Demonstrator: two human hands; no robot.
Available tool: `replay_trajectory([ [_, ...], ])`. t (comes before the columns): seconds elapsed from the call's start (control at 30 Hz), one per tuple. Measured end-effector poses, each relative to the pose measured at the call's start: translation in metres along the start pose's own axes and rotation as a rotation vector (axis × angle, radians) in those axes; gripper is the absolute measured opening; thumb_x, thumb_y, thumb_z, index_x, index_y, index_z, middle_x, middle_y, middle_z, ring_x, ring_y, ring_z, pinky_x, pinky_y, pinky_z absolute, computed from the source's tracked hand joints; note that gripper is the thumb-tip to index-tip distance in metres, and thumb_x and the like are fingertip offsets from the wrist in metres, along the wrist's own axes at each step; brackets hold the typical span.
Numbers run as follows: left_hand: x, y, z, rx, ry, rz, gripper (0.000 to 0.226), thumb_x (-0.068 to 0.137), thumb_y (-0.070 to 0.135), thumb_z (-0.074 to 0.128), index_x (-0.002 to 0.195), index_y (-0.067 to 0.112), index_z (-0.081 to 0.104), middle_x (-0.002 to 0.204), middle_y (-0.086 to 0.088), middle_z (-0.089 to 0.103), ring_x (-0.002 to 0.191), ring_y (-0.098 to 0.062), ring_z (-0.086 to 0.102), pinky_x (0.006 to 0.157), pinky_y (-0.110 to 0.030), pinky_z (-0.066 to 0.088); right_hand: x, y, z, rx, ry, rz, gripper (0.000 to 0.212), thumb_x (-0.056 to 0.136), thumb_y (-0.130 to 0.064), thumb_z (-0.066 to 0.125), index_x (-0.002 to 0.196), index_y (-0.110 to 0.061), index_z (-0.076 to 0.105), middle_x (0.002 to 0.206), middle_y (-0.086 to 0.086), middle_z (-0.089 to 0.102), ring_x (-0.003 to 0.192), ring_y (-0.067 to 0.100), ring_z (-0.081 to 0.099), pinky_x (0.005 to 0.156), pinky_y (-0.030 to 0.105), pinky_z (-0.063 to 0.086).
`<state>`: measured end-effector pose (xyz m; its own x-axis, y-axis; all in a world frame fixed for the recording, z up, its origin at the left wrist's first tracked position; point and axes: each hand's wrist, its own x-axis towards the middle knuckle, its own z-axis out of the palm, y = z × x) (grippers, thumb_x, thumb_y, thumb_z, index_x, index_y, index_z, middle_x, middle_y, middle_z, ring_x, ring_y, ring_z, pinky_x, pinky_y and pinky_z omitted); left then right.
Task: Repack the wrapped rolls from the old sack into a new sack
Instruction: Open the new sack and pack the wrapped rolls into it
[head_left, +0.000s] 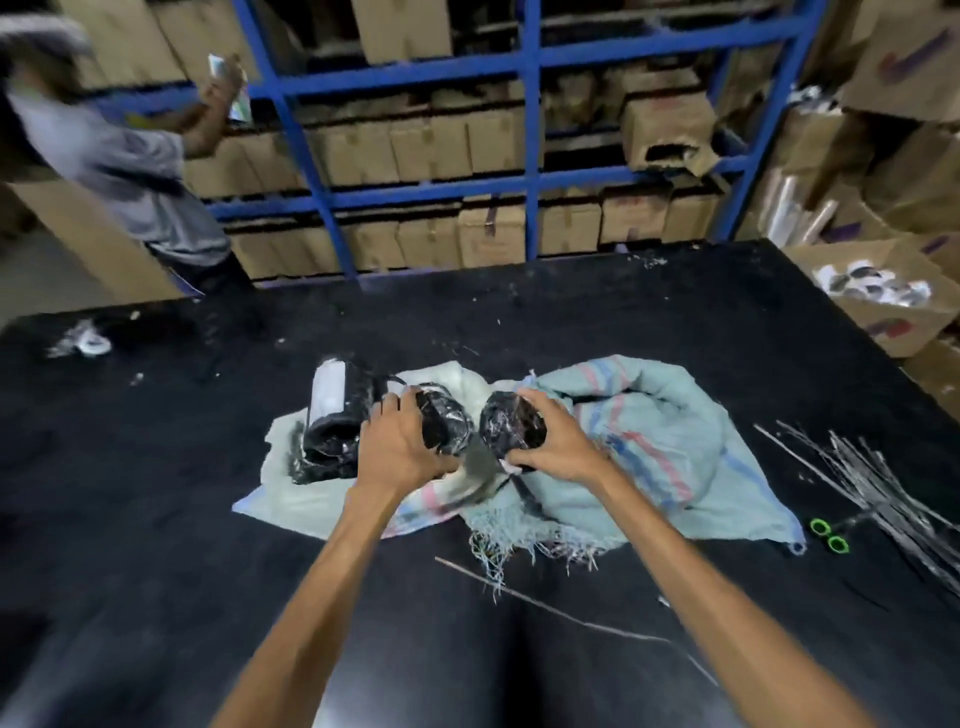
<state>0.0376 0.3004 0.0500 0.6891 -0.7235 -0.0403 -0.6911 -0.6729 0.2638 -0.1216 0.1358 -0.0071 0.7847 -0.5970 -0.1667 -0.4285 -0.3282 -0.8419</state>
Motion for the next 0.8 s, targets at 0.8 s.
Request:
replay_trajectory([
  [0.8,0.132,-0.023,0.033,0.418,-0.126,0.060,0.087,0.071,0.052,0.081,0.137,0.010,0.043,0.138,-0.011,0.046,0.133,-0.029,0.039,0.111,-0.036,0.032,0.155,0.001,0.089,0.023,-0.148,0.356,0.057,0.101,-0.033,0.040,0.153,-0.011,0.033,0.155,0.014,0.041,0.143,0.029,0.036,0.117,0.039,0.031],
])
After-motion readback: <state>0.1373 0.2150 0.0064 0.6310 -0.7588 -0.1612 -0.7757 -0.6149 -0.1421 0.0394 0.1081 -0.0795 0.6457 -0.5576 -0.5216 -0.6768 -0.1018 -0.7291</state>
